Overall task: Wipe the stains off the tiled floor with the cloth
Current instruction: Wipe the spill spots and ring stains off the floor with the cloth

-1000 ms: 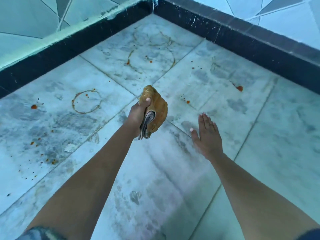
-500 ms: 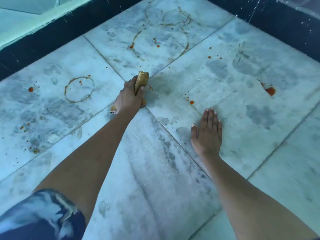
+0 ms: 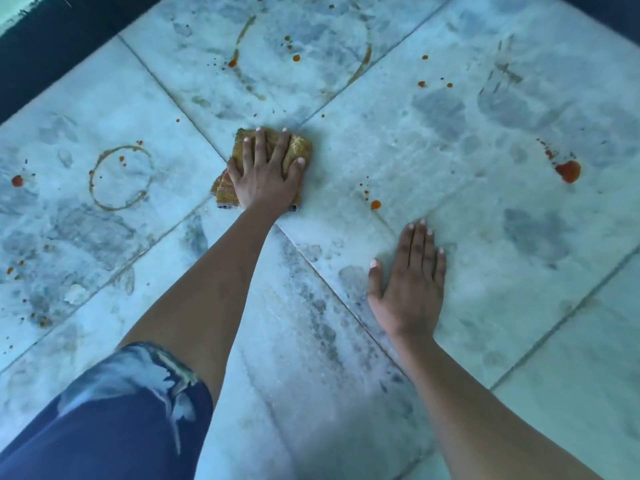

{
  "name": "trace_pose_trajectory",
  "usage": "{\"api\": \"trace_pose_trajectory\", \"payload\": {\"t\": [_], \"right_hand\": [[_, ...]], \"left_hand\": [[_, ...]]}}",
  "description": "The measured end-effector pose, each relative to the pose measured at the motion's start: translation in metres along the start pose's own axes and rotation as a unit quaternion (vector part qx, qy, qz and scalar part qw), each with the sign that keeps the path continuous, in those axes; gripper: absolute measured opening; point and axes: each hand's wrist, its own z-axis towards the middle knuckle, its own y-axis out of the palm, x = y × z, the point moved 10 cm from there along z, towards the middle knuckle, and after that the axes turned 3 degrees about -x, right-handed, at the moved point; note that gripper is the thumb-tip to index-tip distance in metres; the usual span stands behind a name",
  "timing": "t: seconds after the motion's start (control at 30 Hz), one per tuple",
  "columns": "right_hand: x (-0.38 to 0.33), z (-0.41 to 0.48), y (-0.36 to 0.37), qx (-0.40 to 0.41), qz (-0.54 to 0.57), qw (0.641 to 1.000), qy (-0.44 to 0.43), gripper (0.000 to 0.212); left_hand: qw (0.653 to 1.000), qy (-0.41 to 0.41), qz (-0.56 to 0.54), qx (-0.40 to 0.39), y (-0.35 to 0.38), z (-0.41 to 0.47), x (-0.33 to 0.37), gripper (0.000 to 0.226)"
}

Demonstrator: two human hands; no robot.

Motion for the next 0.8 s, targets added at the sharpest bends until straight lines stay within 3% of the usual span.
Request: {"api": "trace_pose_trajectory", "payload": {"t": [0.1,0.27,0.4,0.5,0.6,0.7,0.8], "right_hand": [[0.001,0.001,0.000,0.000,-0.005,1.000,0.003,0.072],[0.000,0.000,-0.002,0.000,-0.007,1.000,0.005,0.071],[-0.001,-0.001,-0.002,0.005,-0.010,1.000,0.003,0.071],[-0.001,0.000,-0.002,0.009,-0.012,1.000,0.003,0.072],[-0.001,-0.001,-0.003,0.008,-0.016,1.000,0.005,0.072],[-0.001,-0.001,-0.004,0.005,-0.013,1.000,0.005,0.072],[0.001,-0.001,-0.002,-0.004,-0.017,1.000,0.008,0.072]], "left_hand": [[0.999,0.045,0.024,0.010,0.003,-0.005,0.021,0.059],[0.965,0.246,0.085,-0.041,0.022,-0.089,0.012,0.062],[0.987,0.151,0.059,-0.015,0.001,-0.050,-0.032,0.071],[0.993,0.106,0.043,-0.018,-0.003,-0.001,0.005,0.063],[0.979,0.190,0.076,-0.026,0.009,-0.016,0.065,0.062],[0.944,0.313,0.092,-0.041,0.026,-0.086,0.063,0.064],[0.960,0.268,0.077,-0.031,0.022,-0.091,0.007,0.062]]}}
